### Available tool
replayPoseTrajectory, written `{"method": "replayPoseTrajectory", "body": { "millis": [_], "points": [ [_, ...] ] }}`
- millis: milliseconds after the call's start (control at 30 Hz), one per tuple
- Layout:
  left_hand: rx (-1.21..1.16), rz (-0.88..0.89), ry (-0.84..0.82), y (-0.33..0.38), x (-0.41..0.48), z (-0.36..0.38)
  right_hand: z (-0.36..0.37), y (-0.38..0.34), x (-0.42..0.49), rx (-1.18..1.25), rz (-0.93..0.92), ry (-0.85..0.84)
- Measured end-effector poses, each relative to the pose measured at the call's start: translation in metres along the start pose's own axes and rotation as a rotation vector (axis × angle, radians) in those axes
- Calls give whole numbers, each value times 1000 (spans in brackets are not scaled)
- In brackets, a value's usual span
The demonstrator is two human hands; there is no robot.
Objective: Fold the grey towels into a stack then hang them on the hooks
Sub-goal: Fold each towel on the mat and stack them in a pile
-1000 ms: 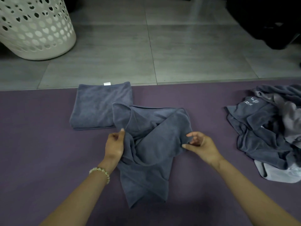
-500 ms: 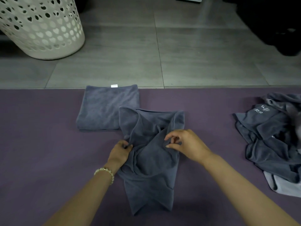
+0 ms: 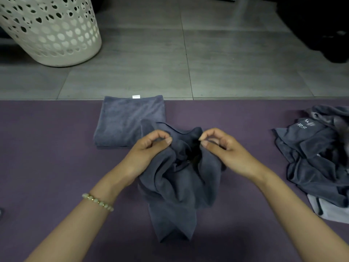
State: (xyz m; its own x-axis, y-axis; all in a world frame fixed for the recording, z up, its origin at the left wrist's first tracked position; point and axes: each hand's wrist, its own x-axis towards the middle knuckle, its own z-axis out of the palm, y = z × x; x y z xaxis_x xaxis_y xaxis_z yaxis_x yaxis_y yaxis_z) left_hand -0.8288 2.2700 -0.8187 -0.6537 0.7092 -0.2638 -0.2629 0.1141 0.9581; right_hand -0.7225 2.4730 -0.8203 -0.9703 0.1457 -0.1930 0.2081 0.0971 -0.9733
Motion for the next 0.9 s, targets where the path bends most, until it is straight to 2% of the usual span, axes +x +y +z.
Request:
{"method": "replayPoseTrajectory", "body": {
  "millis": [100,167,233,333,500,633,767,833,900],
  "points": [
    [102,-71,-27,-5,-3,7,8,4,-9,-101,57,-182],
    [115,-108,-105,-14,-10,12,16,5,-14,-209,27,-282],
    [108,-136,-206,-17,-17,15,21,5,-17,-322,-2,-310],
    [33,-197,-239,-20,-22,12,20,5,-19,-355,-38,-221],
    [102,-195,-206,-29,-22,20,20,0,-24,-159,-31,-119],
    [-201,-226,-97,-29,-21,30,23,4,-26,-51,-11,0],
    [-76,-227,-169,-32,-21,33,15,-1,-29,169,-38,191],
    [-85,-230,-153,-33,-20,36,11,-5,-30,158,-56,196],
    [-71,-222,-138,-31,-18,37,7,-7,-30,155,-81,279]
  ]
}}
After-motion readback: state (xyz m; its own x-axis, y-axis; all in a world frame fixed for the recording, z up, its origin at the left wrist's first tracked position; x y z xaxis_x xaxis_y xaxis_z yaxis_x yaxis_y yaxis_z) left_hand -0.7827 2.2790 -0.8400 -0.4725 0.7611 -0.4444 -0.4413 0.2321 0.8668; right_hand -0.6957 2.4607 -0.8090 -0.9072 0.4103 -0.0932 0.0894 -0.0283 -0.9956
